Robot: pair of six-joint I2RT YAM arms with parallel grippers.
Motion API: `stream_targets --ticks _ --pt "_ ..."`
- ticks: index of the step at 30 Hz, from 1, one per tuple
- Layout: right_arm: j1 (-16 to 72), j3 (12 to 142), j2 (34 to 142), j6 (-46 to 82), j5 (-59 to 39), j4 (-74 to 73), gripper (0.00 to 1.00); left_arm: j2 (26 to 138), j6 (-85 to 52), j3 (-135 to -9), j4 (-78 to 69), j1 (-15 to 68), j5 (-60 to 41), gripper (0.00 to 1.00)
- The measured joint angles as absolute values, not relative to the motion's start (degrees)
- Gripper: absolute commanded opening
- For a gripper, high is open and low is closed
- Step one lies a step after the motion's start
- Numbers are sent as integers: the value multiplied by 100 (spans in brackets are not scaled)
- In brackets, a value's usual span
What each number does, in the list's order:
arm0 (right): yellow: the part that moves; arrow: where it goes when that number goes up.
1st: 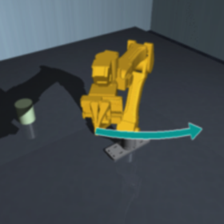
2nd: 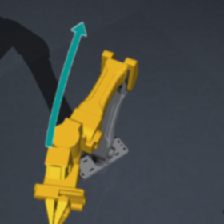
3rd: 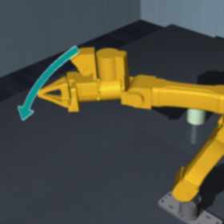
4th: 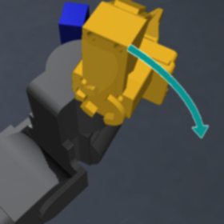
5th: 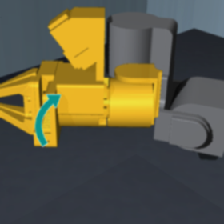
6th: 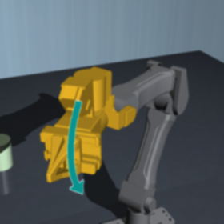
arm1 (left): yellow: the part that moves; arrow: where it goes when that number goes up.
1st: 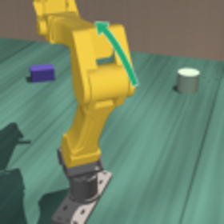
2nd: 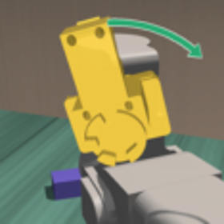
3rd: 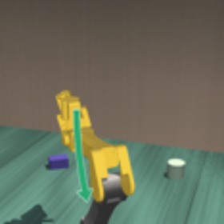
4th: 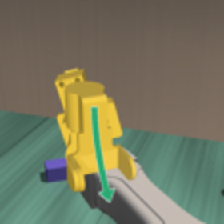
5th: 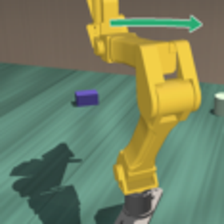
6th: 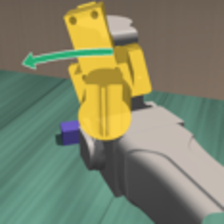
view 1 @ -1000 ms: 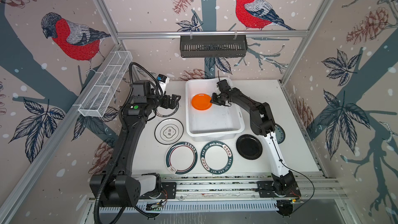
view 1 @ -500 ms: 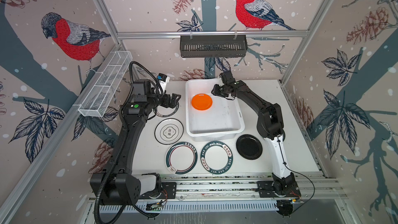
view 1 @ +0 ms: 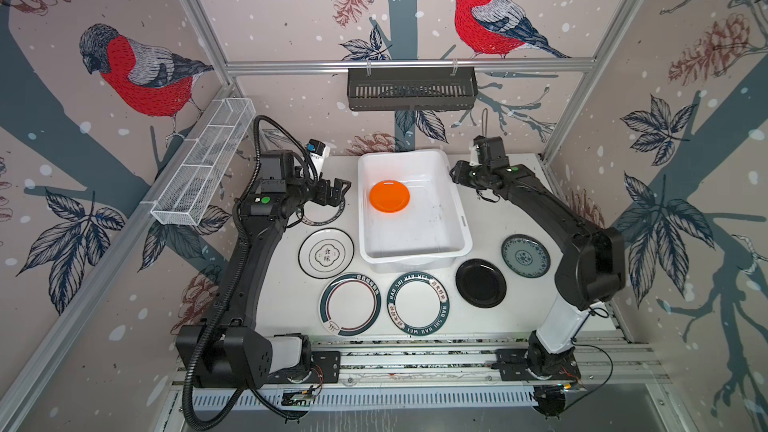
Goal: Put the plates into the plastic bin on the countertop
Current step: 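Move the right gripper to the blue-and-white floral plate's edge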
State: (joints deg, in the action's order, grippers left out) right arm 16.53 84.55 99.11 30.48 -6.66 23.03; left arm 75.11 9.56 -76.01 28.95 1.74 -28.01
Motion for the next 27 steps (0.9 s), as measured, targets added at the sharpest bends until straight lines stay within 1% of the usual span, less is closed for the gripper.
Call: stream_targets --ticks 4,7,8,11,14,17,22,27 --pt "880 7334 9279 3326 -541 2132 53 7579 1013 -7625 2928 255 -2788 98" --pt "416 6576 8871 3474 -508 2053 55 7609 1066 -7649 2961 322 -2779 98" --pt "239 6311 8700 3494 -436 2016 58 7618 1096 -7653 2971 336 -2779 98" --pt "-198 5749 8272 3649 -154 1944 58 7649 1131 -7664 2998 355 -2755 98" --pt "-663 5229 7856 3822 -54 1839 58 7697 1197 -7699 3037 362 -2716 98" --pt "-1282 4724 7426 3994 -8 1765 61 7765 1229 -7773 3065 386 -2714 98" --pt "-2073 4357 7011 4198 -34 1811 61 7813 1245 -7800 3083 392 -2735 98" --pt "-2628 4169 7100 4274 -252 1846 59 7846 1251 -7828 3081 397 -2842 97"
